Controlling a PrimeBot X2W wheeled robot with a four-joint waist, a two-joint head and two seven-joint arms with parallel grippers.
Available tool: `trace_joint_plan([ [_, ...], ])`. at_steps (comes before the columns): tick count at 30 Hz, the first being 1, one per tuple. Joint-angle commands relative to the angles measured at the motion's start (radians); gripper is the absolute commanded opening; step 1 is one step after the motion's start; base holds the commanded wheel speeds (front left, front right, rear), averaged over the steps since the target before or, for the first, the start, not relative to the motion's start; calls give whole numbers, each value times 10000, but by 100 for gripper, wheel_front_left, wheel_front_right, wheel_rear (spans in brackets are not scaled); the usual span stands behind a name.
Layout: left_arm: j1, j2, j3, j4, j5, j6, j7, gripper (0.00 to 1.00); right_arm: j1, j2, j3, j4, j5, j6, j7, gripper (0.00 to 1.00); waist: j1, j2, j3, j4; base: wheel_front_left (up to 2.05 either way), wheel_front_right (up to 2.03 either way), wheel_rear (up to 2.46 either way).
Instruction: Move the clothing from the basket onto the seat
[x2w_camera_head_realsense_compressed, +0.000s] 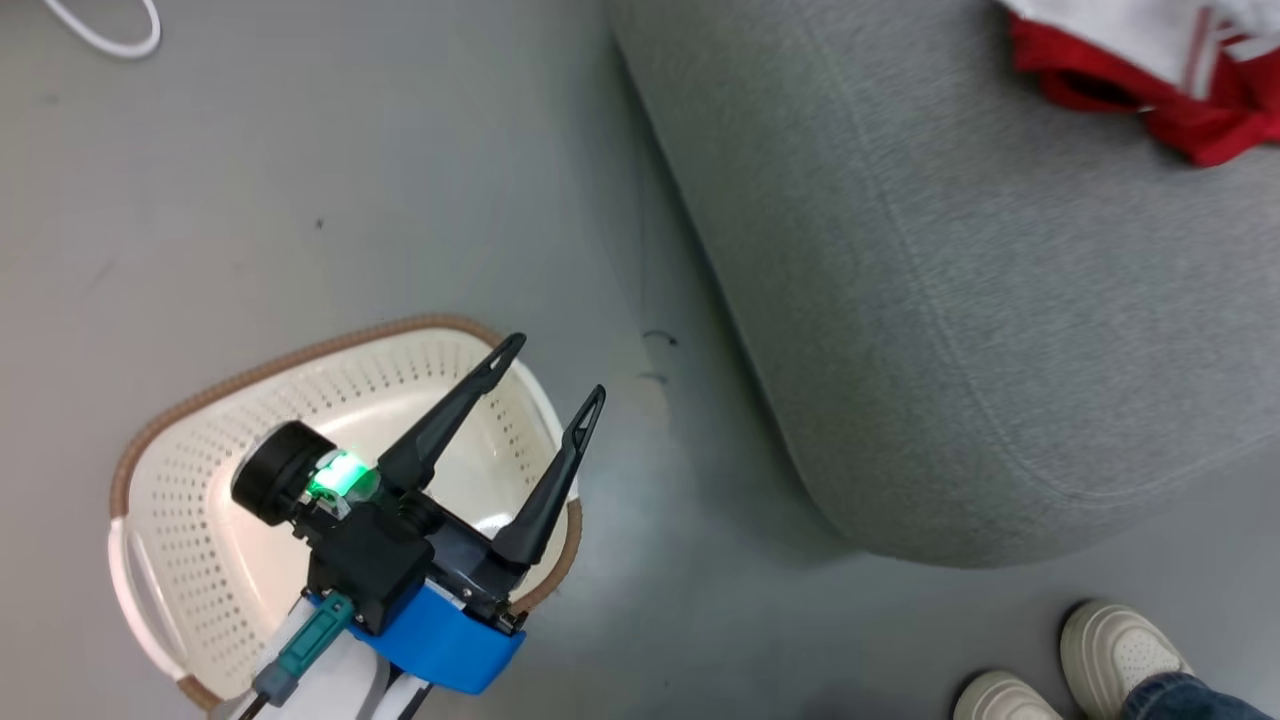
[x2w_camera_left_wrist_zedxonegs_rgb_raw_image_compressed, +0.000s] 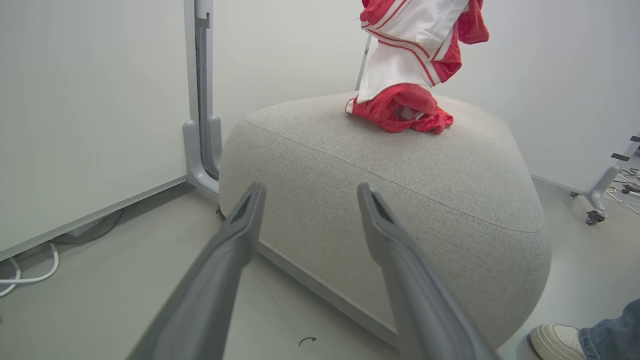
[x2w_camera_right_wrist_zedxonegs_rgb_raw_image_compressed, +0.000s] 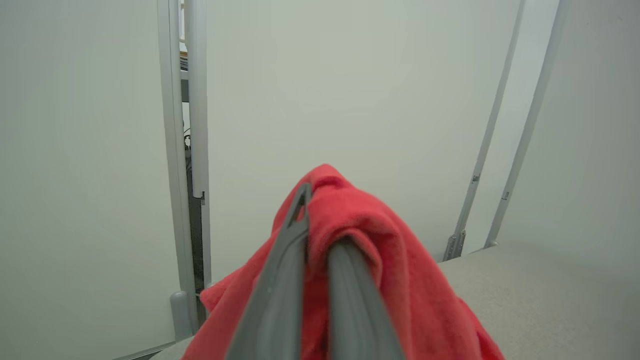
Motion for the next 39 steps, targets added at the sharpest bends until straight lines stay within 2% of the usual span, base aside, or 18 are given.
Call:
trace_joint_plan([
  [1,-249,101,31,-183,96,-10,-18,100,-264,-192,-312,72,31,5,-159,0,-2,0,699,386,0,0,0],
  [6,-446,331,-18,-677,261,-10,39,100,-148,-397,-1256,546,-235,5,-614,0,-2,0,1409,666,0,0,0],
  [12,-587,389,-5,-965,384,129,91,100,480,-101,-1660,1687,-1041,5,-997,0,-2,0,1789,892,0,0,0],
  [14,-578,411,-20,-920,390,142,79,100,603,-5,-1707,2105,-1314,4,-1049,48,-2,0,1802,957,0,0,0],
  [15,-584,411,-28,-894,382,142,74,100,672,62,-1660,2338,-1438,4,-982,96,-2,0,1796,988,0,0,0],
  [16,-594,396,-31,-868,373,152,66,100,742,161,-1595,2574,-1570,4,-825,100,-2,0,1775,1018,0,0,0],
  [22,-633,234,-126,-619,255,131,14,100,811,398,-1395,3313,-1816,5,-700,100,-2,0,1458,1121,0,0,0],
  [28,-681,-109,-260,-161,79,85,-25,100,1161,235,-1159,3715,-1923,5,-923,100,-2,0,703,1307,0,0,0],
  [33,-432,-541,-92,192,-71,68,-29,100,1824,293,-642,3694,-2162,5,-1234,100,-2,0,-127,1497,0,0,0],
  [39,103,-1031,363,782,-169,92,-31,100,3080,557,134,3044,-2305,4,-1630,100,-2,0,-1285,1698,0,0,0],
])
